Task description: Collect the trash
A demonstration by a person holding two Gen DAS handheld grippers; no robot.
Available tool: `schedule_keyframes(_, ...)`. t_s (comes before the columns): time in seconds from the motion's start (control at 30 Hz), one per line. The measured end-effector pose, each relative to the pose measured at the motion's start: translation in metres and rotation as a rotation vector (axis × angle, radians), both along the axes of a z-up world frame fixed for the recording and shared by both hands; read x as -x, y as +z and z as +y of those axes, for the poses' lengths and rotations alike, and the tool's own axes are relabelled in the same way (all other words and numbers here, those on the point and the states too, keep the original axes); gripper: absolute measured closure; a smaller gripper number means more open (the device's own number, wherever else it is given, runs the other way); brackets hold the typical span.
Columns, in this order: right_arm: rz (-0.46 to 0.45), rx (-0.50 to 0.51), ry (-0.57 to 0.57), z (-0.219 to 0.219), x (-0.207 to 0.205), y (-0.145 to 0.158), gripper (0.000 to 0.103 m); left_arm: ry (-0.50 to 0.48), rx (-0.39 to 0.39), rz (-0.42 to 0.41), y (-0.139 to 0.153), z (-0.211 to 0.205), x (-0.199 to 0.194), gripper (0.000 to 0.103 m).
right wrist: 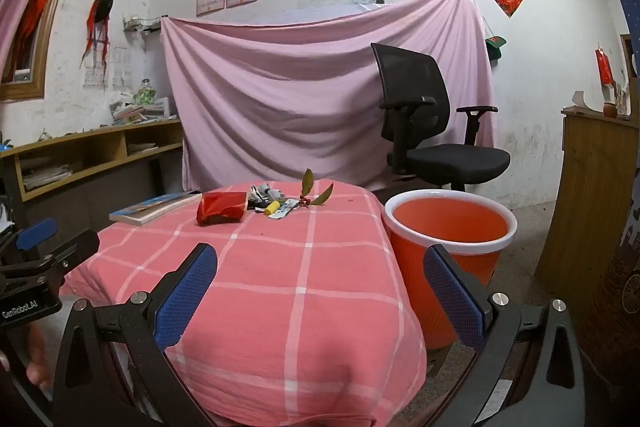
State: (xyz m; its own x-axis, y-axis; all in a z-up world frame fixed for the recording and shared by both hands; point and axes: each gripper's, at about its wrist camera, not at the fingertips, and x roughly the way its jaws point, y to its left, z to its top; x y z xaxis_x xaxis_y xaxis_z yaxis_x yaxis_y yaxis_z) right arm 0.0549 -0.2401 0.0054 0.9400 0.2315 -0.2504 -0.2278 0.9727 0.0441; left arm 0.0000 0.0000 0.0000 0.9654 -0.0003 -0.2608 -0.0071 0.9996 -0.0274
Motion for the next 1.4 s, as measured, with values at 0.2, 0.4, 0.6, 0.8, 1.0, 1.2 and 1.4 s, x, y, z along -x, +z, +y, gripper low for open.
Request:
schedule_keyframes(0.2, 0.003, 0.0, 0.0, 0.0001, -0.0003, -0.0001, 0.0, -0.002, 0.002, 0.0, 0.0002, 0.0002, 0.0002, 0.003)
schedule_keyframes(0.4, 0.004, 0.0, 0.0, 0.0, -0.0001, 0.0001, 0.0, -0.002, 0.01, 0.007, -0.0073, 0.0005, -0.0032, 0.003)
schedule_keyframes(0.6, 0.005, 0.0, 0.0, -0.0001, -0.0001, 0.0002, 0.0, 0.001, 0.017, 0.009, -0.0066, 0.0039, -0.0042, 0.003)
schedule_keyframes(0.8, 0.006, 0.0, 0.0, -0.0002, -0.0002, 0.0, 0.0, -0.002, 0.017, 0.009, -0.0054, 0.0048, -0.0033, 0.003)
schedule_keyframes(1.0, 0.006, -0.001, 0.0, -0.0003, -0.0003, -0.0001, 0.0, -0.002, 0.017, 0.009, -0.0052, 0.0051, -0.0035, 0.003)
schedule_keyframes(1.2, 0.006, -0.001, 0.0, -0.0005, -0.0003, -0.0001, 0.0, -0.003, 0.018, 0.009, -0.0048, 0.0054, -0.0031, 0.003)
schedule_keyframes(1.4, 0.007, -0.001, 0.0, -0.0006, -0.0007, -0.0005, 0.0, -0.002, 0.018, 0.008, -0.0049, 0.0052, -0.0032, 0.003)
